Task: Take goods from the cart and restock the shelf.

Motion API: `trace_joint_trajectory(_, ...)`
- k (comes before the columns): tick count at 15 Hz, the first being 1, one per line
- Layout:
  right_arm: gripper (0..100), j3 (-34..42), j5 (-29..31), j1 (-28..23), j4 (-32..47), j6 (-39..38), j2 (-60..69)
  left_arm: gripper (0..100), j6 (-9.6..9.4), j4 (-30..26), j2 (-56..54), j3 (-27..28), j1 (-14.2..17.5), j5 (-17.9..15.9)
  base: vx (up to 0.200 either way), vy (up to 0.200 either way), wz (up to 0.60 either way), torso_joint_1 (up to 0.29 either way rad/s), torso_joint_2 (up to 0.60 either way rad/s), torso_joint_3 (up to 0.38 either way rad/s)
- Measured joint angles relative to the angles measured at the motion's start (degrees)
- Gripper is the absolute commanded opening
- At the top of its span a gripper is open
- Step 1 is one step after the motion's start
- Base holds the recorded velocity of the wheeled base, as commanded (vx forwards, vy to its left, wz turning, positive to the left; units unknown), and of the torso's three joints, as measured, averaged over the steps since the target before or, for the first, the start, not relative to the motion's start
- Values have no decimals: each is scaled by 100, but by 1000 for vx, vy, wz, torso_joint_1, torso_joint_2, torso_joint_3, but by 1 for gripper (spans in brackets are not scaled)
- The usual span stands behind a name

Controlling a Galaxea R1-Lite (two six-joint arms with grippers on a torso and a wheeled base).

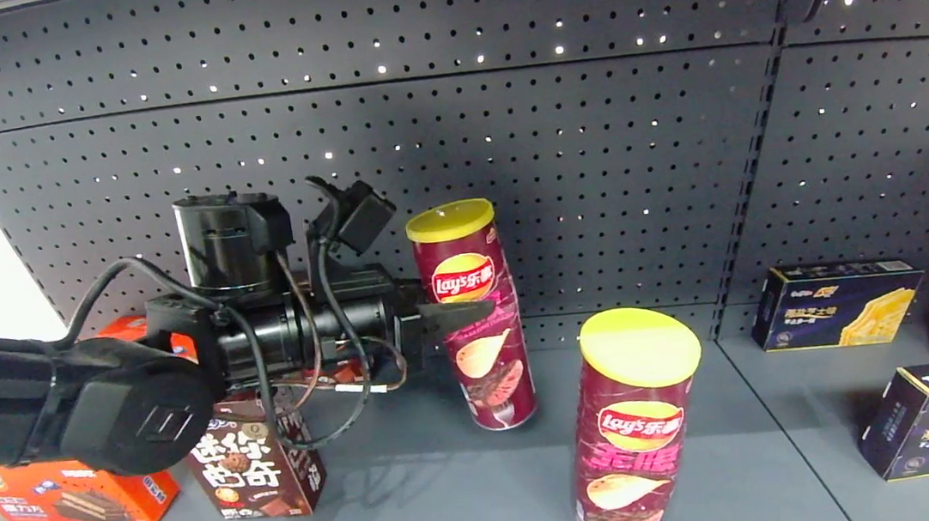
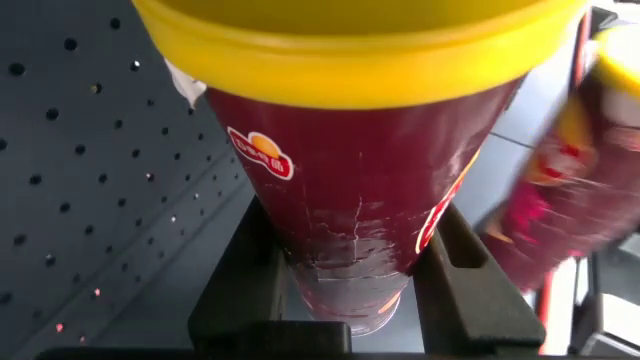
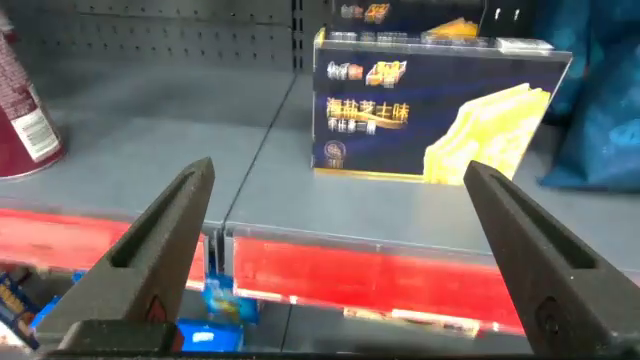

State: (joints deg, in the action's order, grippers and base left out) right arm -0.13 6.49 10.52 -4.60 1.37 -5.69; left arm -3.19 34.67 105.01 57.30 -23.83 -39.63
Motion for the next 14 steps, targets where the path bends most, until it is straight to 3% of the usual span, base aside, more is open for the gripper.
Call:
trace_joint_trajectory(7, 100, 13, 0, 0, 4, 0, 2, 0, -126, -5, 797, 894, -188, 11, 0, 0, 0, 0, 0, 0)
trace_joint_trajectory(9, 100, 13, 0, 2, 4, 2, 2, 0, -304, -148, 973, 1139, -284, 26, 0, 0, 0, 0, 0, 0)
trace_joint_trajectory(12, 100, 13, -2, 0, 4, 0, 0, 0, -901, -747, 1101, 1442, -329, 35, 0, 0, 0, 0, 0, 0)
trace_joint_trajectory(14, 100, 13, -2, 0, 6, 2, 0, 0, -1019, -963, 1186, 1690, -310, 33, 0, 0, 0, 0, 0, 0)
